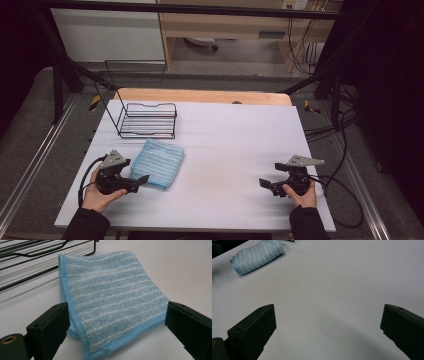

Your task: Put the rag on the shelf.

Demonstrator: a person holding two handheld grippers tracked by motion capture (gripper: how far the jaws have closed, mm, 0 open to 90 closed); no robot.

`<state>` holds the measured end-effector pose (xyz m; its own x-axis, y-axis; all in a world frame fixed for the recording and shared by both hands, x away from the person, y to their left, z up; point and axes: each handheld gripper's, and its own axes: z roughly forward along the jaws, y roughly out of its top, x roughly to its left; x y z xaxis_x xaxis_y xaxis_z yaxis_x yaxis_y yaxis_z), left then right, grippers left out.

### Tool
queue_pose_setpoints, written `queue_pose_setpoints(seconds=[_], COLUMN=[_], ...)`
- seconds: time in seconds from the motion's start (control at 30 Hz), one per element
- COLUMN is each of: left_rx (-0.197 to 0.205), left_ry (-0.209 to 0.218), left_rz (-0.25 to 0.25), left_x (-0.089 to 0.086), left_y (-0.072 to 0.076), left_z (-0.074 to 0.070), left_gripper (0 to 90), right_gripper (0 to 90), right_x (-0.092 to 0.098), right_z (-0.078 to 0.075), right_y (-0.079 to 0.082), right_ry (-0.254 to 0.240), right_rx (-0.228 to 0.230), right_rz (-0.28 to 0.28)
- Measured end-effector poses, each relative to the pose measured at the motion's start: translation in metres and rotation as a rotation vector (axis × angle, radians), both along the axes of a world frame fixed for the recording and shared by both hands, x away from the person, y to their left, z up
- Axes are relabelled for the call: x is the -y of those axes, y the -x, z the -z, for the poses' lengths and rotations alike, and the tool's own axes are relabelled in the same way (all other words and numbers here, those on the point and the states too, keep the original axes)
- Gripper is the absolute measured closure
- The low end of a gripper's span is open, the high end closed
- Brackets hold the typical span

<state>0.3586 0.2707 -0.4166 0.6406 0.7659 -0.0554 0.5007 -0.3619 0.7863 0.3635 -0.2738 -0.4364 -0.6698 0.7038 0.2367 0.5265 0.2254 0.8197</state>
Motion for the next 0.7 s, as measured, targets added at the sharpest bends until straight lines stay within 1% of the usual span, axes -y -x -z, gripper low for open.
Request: queue_pose_setpoints(seconds=[0.03,0.1,0.2,0.27,0.43,0.57,0.67,0.7], left_rx=[-0.001,-0.002,-0.006,-0.008,0.012,0.013,0.005,-0.005], left_ry=[-0.004,-0.006,-0.015,-0.016,-0.008,-0.036,-0.042,-0.040], left_rz=[0.002,0.007,0.009,0.007,0.019,0.029,0.026,0.027], left_x=[0.001,0.004,0.007,0.011,0.023,0.037,0.046,0.049], left_y=[0.000,0.000,-0.001,-0.003,-0.004,-0.007,-0.008,-0.009], left_z=[0.000,-0.001,-0.004,-0.008,-0.022,-0.029,-0.027,-0.023], left_gripper=[5.9,6.1,6.7,6.9,8.0,9.6,12.1,13.8], right_gripper=[0.8,0.8,0.8,0.8,0.8,0.8,0.8,0.8], right_x=[-0.001,-0.003,-0.004,-0.005,-0.005,-0.004,-0.004,-0.004], right_z=[0.000,0.000,0.001,0.001,0.001,0.001,0.001,0.001], right_y=[0.000,0.000,0.000,0.000,0.001,0.000,0.001,0.001], right_ry=[0.003,0.006,0.008,0.013,0.013,0.015,0.017,0.016], right_rx=[-0.007,0.001,-0.005,-0.008,-0.005,-0.003,-0.004,-0.004], right_rz=[0.003,-0.002,-0.002,-0.004,0.000,0.001,0.000,0.000])
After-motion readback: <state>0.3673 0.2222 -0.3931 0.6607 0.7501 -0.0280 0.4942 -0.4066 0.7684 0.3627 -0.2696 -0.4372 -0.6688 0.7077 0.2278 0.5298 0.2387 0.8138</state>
